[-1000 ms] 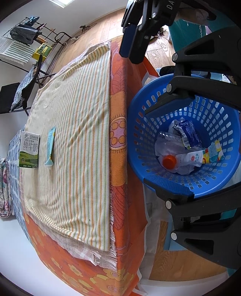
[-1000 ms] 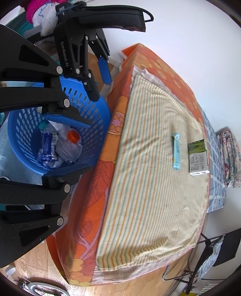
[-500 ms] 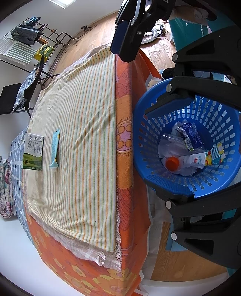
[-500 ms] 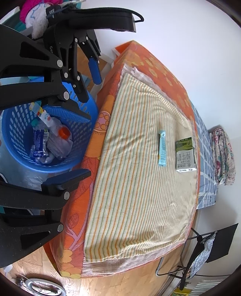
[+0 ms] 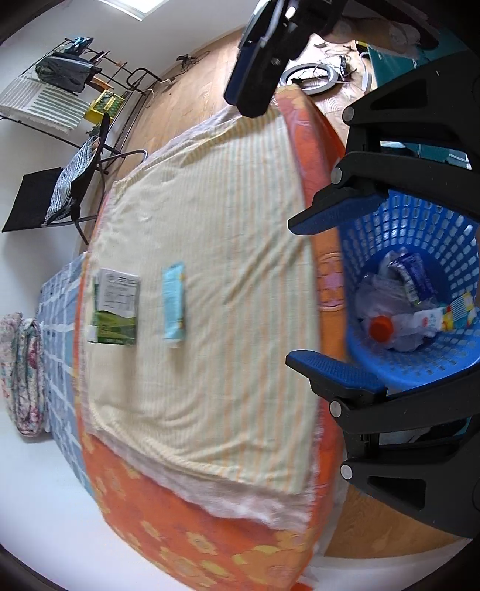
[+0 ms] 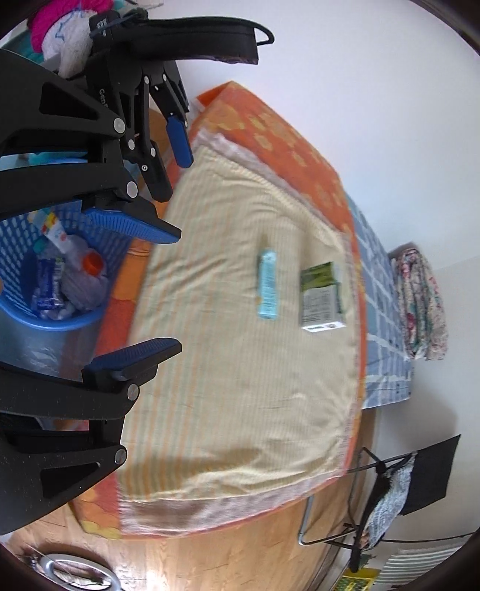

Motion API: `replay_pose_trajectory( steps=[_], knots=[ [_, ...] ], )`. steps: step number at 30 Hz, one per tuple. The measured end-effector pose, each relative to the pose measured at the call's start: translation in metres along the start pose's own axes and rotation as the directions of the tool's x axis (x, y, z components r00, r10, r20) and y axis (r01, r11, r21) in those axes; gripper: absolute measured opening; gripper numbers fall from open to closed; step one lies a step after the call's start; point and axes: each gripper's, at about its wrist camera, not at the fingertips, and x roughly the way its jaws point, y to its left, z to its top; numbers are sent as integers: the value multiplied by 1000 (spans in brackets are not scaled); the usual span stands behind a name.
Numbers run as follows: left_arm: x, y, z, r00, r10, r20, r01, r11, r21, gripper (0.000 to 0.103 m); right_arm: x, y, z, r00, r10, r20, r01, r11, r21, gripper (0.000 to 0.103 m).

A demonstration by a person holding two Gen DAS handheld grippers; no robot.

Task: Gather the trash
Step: 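Raise both grippers from the basket back toward the bed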

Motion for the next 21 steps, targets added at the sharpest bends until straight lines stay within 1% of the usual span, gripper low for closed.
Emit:
replay_pose_trajectory(
  steps=[6,11,14,17,19,21],
  knots=[
    [10,1,40,1000,21,23,-22,999,29,67,1,-15,35,999,23,46,-24,1000,20,53],
    [32,8,65,1000,15,7,-15,1000,17,67,4,-37,64,996,-1,89,-5,998,66,53],
    [50,17,77,1000,-2,-23,2,1000,-24,67,7,-52,76,995,10,98,-23,992,128,54],
    [69,28,88,999,-17,-52,12,995,-95,67,13,-63,83,995,28,92,-44,982,185,54],
    [82,33,94,997,-33,-63,24,990,-139,67,18,-65,87,996,38,86,-55,977,205,54],
    [93,35,101,997,-35,-72,24,989,-148,67,22,-64,89,996,46,81,-62,977,206,54]
  ],
)
